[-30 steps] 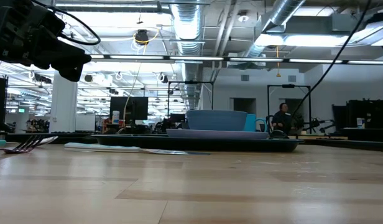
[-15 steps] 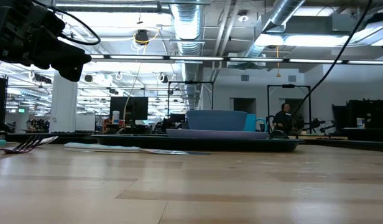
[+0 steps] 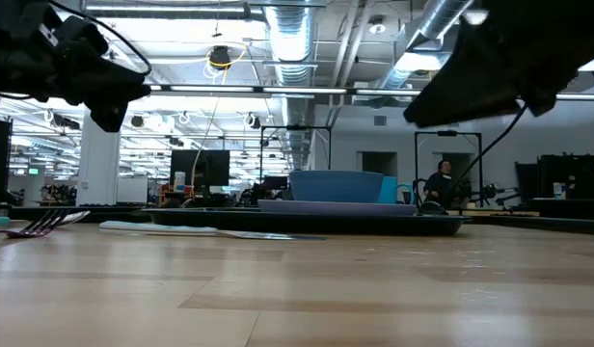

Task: Set up tray
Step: Put the black napkin on the black tray to the right of the purple plate

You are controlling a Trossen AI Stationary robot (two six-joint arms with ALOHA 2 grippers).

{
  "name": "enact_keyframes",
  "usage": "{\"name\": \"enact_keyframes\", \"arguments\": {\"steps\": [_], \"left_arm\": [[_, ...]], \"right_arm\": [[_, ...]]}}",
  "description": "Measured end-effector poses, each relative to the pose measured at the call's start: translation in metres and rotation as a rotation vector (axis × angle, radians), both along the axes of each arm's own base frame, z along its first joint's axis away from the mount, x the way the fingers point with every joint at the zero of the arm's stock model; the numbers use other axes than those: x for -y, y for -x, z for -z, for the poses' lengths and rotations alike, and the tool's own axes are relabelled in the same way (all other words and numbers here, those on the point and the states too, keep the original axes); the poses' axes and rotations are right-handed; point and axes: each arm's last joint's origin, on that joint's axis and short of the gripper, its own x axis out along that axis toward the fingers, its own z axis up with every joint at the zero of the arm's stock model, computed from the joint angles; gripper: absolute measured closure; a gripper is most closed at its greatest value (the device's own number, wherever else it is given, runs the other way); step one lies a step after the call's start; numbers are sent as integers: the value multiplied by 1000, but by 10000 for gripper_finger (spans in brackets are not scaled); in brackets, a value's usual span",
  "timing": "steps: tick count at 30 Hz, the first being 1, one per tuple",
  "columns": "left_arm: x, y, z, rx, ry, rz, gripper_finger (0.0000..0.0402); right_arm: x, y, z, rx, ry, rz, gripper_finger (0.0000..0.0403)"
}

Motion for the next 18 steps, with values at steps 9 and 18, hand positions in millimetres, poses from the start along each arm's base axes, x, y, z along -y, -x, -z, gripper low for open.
{"name": "enact_keyframes", "arguments": {"steps": [9, 18], "left_arm": [[-4, 1, -13, 130, -39, -137, 317], [3, 4, -30, 172, 93, 39, 317]], "right_arm": [[0, -2, -1, 17, -11, 2, 303], [-1, -2, -2, 25, -19, 2, 303]]}}
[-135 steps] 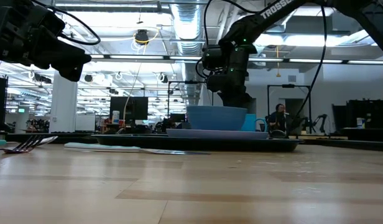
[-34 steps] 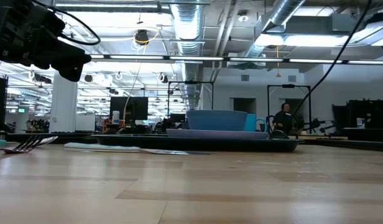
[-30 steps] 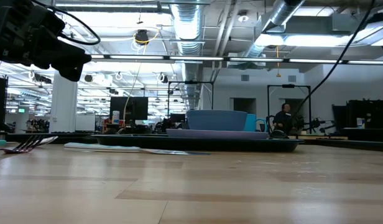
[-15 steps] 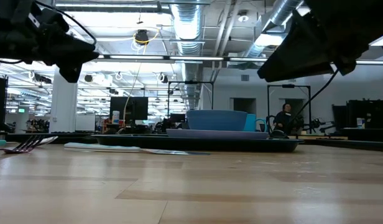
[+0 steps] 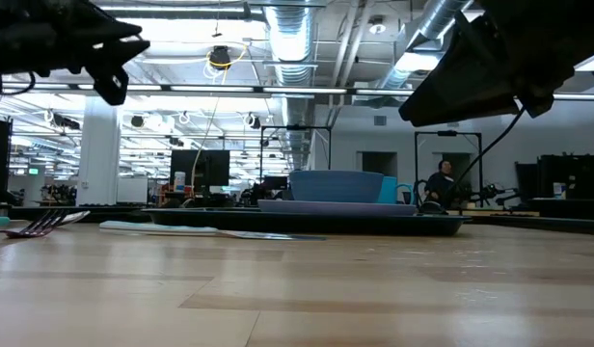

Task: Set up tray
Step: Put the black napkin on the black tray to the right of the purple plate

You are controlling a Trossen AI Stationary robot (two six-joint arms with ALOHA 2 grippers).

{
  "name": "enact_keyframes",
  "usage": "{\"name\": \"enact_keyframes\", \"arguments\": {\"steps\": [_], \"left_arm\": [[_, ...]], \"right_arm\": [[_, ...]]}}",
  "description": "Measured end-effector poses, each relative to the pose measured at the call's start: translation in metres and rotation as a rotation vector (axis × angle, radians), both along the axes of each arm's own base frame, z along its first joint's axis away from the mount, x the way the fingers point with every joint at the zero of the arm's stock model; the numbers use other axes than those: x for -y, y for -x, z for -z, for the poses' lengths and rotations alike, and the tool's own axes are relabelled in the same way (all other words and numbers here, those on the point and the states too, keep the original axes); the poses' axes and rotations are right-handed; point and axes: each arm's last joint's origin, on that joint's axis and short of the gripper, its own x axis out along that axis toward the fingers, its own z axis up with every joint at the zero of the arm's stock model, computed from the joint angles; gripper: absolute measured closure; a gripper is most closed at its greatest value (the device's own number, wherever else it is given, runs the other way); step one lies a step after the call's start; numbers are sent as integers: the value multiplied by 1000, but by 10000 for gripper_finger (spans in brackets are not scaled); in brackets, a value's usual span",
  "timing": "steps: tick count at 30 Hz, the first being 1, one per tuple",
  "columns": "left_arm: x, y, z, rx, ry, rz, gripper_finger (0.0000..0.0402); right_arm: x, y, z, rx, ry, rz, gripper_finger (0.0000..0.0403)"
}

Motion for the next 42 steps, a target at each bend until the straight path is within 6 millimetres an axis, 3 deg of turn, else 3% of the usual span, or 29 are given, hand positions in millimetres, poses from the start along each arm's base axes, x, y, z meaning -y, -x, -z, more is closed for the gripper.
{"name": "enact_keyframes", "arguments": {"steps": [7, 12, 16, 20, 27, 30, 36, 42], "left_arm": [[5, -5, -29, -145, 65, -25, 317], [12, -16, -51, -369, 93, 1, 317], [22, -23, -76, -510, 107, 199, 317], [30, -16, -109, -629, 135, 366, 317], [35, 10, -147, -761, 65, 413, 317], [32, 22, -150, -865, 107, 299, 317], [24, 32, -127, -1100, 241, -56, 317], [25, 15, -95, -1168, 263, -70, 317]], "right_arm": [[0, 0, 0, -2, -2, -1, 303], [0, 0, 0, -4, -1, -2, 303], [0, 0, 0, -13, 11, -8, 303], [1, 0, 0, -12, 11, -6, 303], [3, -4, -1, 5, -4, 7, 303], [5, -8, -2, 28, -24, 17, 303], [4, -16, -5, 35, -33, -20, 303], [0, -23, -10, 21, -14, -109, 303]]}}
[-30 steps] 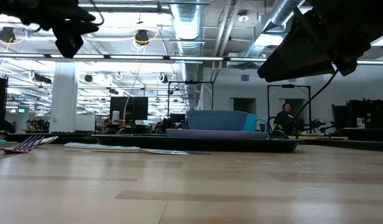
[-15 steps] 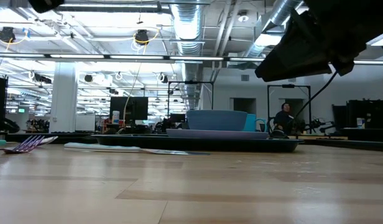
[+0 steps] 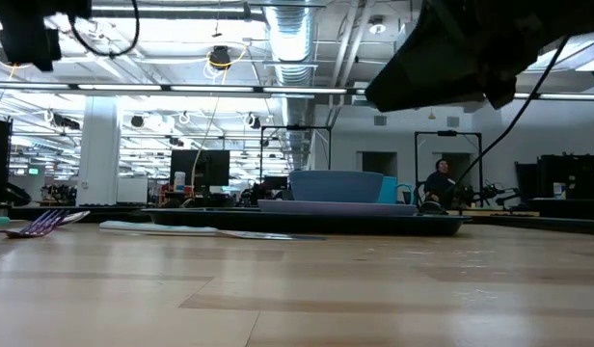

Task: Set up tray
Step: Put the black napkin on the black tray to the right of the purple plate

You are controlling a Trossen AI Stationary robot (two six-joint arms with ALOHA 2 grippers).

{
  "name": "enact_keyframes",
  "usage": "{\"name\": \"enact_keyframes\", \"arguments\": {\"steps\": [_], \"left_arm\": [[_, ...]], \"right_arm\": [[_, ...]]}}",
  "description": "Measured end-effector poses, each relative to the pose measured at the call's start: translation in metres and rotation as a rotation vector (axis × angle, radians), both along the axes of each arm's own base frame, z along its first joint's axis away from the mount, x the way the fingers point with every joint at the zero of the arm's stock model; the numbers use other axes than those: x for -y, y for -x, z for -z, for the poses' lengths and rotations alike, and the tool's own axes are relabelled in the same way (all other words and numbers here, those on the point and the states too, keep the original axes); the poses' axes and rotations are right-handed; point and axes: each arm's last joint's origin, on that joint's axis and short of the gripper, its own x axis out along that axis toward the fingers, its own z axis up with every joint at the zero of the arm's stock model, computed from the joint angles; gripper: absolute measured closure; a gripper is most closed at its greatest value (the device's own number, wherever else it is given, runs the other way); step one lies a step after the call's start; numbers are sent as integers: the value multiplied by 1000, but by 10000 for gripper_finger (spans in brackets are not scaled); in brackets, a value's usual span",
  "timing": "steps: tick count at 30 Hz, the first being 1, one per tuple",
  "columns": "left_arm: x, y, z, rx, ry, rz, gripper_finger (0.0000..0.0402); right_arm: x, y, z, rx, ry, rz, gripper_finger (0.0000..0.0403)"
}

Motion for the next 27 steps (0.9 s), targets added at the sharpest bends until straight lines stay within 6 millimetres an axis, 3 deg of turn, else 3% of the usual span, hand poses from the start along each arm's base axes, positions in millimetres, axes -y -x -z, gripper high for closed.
{"name": "enact_keyframes", "arguments": {"steps": [8, 16, 20, 27], "left_arm": [[12, -30, 24, 5, 104, 102, 317], [12, -32, 34, -135, -7, 24, 317], [12, -36, 42, -257, -98, 81, 317], [16, -68, 40, -371, -230, 309, 317]], "right_arm": [[1, 0, 0, -8, 10, -2, 303], [1, -1, 0, -9, 8, -3, 303], [1, -1, 0, -10, 8, -3, 303], [1, -1, 0, -20, 28, -14, 303]]}}
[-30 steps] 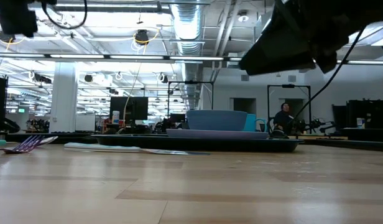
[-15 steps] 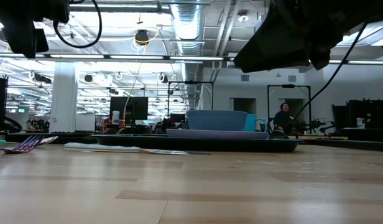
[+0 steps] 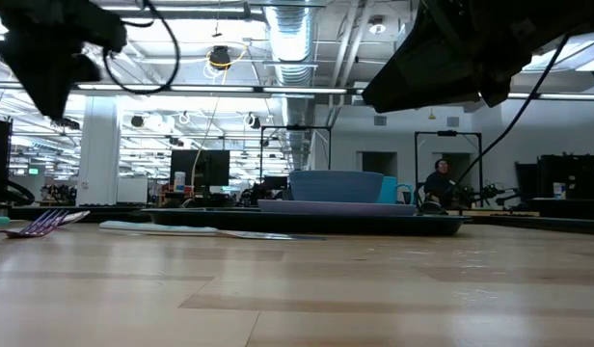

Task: Set up tray
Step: Put the black napkin on the black tray to the right of the purple plate

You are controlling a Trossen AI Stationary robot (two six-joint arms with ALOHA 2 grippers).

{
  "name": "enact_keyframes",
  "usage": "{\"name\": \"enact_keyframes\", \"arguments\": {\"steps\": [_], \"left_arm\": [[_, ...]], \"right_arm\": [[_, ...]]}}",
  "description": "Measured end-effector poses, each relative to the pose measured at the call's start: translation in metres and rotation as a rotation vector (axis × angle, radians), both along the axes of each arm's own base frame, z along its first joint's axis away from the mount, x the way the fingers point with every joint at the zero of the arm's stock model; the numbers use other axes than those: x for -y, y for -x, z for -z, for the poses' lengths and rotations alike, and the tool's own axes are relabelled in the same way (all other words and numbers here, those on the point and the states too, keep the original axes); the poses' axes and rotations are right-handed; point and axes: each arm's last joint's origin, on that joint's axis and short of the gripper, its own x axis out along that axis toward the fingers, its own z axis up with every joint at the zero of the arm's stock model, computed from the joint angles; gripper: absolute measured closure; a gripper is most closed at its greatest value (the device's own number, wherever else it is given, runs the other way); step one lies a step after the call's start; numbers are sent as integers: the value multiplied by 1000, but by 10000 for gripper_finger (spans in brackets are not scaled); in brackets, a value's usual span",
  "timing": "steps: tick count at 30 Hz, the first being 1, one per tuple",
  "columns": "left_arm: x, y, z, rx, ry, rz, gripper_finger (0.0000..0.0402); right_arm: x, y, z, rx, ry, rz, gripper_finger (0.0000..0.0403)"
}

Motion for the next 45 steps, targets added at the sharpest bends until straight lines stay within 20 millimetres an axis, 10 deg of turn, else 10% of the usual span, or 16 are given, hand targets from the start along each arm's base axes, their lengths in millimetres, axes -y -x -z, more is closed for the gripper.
{"name": "enact_keyframes", "arguments": {"steps": [18, 34, 45], "left_arm": [[-40, -38, -5, -211, -456, 389, 317], [-95, -18, 51, -218, -184, 199, 316], [-97, -7, 85, -217, -160, 154, 281]], "right_arm": [[-1, 0, 1, -34, -18, -41, 303], [-3, 1, 1, -33, -19, -48, 303], [-3, 1, 1, -34, -18, -48, 303]]}}
